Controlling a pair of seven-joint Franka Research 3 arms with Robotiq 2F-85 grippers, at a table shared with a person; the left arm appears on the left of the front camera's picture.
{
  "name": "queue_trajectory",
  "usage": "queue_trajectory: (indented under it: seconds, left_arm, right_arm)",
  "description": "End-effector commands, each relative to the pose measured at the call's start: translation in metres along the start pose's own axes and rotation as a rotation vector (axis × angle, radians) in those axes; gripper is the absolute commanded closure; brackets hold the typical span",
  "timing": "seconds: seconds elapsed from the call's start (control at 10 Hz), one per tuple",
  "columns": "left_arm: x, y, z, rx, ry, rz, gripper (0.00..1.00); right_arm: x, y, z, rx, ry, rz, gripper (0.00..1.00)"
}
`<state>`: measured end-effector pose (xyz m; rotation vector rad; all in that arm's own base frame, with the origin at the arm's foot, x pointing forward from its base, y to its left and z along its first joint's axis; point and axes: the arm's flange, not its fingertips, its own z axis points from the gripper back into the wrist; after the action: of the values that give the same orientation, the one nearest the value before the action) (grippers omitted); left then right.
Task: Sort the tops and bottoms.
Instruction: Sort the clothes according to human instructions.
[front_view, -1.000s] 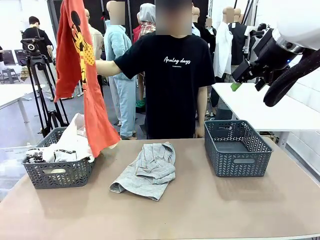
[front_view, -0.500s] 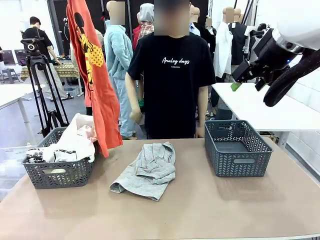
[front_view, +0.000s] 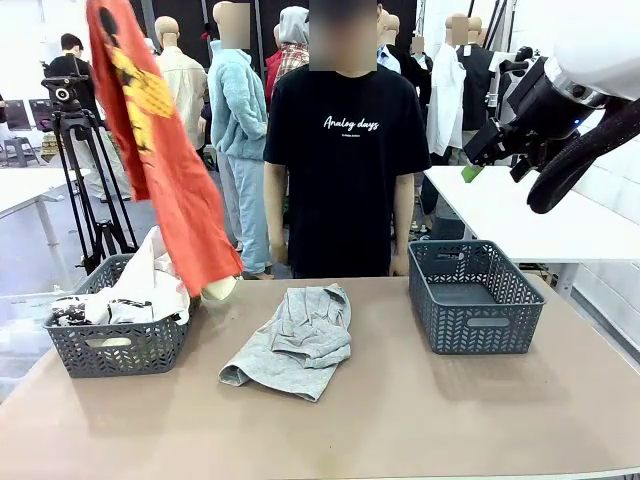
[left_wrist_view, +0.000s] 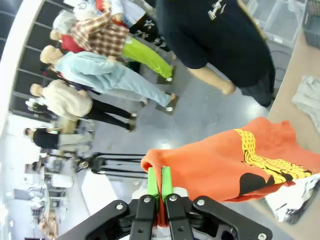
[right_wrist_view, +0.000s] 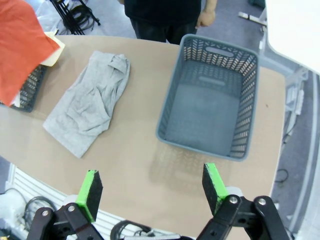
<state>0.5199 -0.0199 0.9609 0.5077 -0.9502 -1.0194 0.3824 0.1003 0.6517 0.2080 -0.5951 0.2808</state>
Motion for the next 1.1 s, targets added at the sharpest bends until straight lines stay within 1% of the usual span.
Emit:
queue_trajectory:
  seconds: [0.0, 0.2, 0.3, 0.5, 0.6, 0.7, 0.8, 0.9, 1.0]
  left_arm:
    - [0.011, 0.076, 0.015, 0.066, -0.006, -0.056, 1.00]
    - [0.003, 0.095, 0.029, 0.102, 0.012, -0.082, 1.00]
    - [0.001, 0.096, 0.036, 0.114, 0.022, -0.088, 1.00]
    - [-0.014, 0.080, 0.015, 0.117, 0.124, -0.089, 1.00]
    - [-0.023, 0.062, -0.001, 0.092, 0.164, -0.059, 1.00]
    - [-0.025, 0.037, -0.018, 0.032, 0.185, -0.060, 1.00]
    - [-0.024, 0.014, -0.027, 0.001, 0.193, -0.106, 1.00]
    - [-0.027, -0.017, -0.039, -0.048, 0.225, -0.169, 1.00]
    - [-0.030, -0.039, -0.043, -0.102, 0.248, -0.213, 1.00]
  right_arm:
    - [-0.003, 0.000, -0.001, -0.004, 0.007, -0.012, 0.00]
    - [-0.003, 0.000, -0.001, -0.004, 0.007, -0.012, 0.00]
    - [-0.003, 0.000, -0.001, -0.004, 0.007, -0.012, 0.00]
    - [-0.003, 0.000, -0.001, -0.004, 0.007, -0.012, 0.00]
    - [-0.003, 0.000, -0.001, -0.004, 0.007, -0.012, 0.00]
    - [-0.003, 0.000, -0.001, -0.004, 0.007, -0.012, 0.00]
    - [-0.003, 0.000, -0.001, -0.004, 0.007, -0.012, 0.00]
    - [-0.003, 0.000, -0.001, -0.004, 0.007, -0.012, 0.00]
    - [-0.003, 0.000, -0.001, -0.004, 0.007, -0.012, 0.00]
